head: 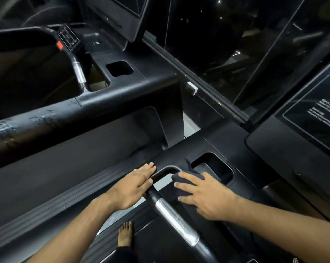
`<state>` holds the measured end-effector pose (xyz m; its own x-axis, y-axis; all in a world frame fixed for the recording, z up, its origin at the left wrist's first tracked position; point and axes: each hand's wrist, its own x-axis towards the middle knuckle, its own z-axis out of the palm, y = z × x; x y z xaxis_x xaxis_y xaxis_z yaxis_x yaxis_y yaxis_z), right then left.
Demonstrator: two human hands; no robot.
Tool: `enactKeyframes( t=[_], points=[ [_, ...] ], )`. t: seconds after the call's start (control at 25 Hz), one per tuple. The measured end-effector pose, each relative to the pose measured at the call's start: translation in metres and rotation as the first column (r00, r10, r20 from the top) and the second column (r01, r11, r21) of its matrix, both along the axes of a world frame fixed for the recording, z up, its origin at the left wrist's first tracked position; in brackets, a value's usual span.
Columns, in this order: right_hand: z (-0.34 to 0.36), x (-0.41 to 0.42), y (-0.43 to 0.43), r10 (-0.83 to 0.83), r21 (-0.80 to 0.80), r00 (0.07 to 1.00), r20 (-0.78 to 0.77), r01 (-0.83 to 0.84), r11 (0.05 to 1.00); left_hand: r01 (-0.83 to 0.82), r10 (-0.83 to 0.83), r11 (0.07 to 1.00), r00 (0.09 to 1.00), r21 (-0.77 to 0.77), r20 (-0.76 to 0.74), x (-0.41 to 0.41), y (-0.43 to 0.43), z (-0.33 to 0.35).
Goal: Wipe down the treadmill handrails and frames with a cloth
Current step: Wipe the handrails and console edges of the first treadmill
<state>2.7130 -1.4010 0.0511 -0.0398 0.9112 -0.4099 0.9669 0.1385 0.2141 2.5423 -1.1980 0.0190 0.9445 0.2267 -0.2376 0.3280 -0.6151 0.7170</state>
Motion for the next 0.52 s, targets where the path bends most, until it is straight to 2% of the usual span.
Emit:
enactKeyframes(
  t=[0.12, 0.2, 0.28, 0.36, 0.4, 0.44, 0.52],
  points=[
    [-0.003, -0.003, 0.031, 0.106, -0.011, 0.986, 0.132, -0.105, 0.994, -0.017, 0.016, 0.999, 1.000, -0.032, -0.014, -0.001, 0.000, 0.003],
    [0.001, -0.004, 0.036, 0.235, 0.035, 0.963, 0.131, -0.242, 0.970, 0.001, -0.001, 1.000, 1.000, 0.003, -0.012, -0.003, 0.003, 0.003],
    [0.006, 0.002, 0.037, 0.446, 0.109, 0.883, 0.144, -0.462, 0.880, 0.034, -0.035, 0.997, 0.999, 0.065, 0.010, -0.005, 0.003, 0.005],
    [0.005, 0.012, 0.056, 0.607, 0.143, 0.770, 0.196, -0.635, 0.759, 0.033, -0.035, 0.998, 0.999, 0.054, 0.041, -0.004, 0.003, 0.005],
    [0.005, 0.015, 0.067, 0.641, 0.124, 0.739, 0.208, -0.670, 0.732, 0.018, -0.019, 0.999, 0.999, 0.026, 0.049, -0.005, 0.003, 0.004],
    [0.007, 0.018, 0.072, 0.636, 0.083, 0.747, 0.194, -0.659, 0.748, 0.002, -0.002, 1.000, 0.999, -0.008, 0.050, -0.004, 0.004, 0.004],
    [0.009, 0.020, 0.064, 0.519, -0.038, 0.840, 0.160, -0.520, 0.853, -0.033, 0.035, 0.998, 0.998, -0.057, 0.042, -0.004, 0.008, 0.001]
  ],
)
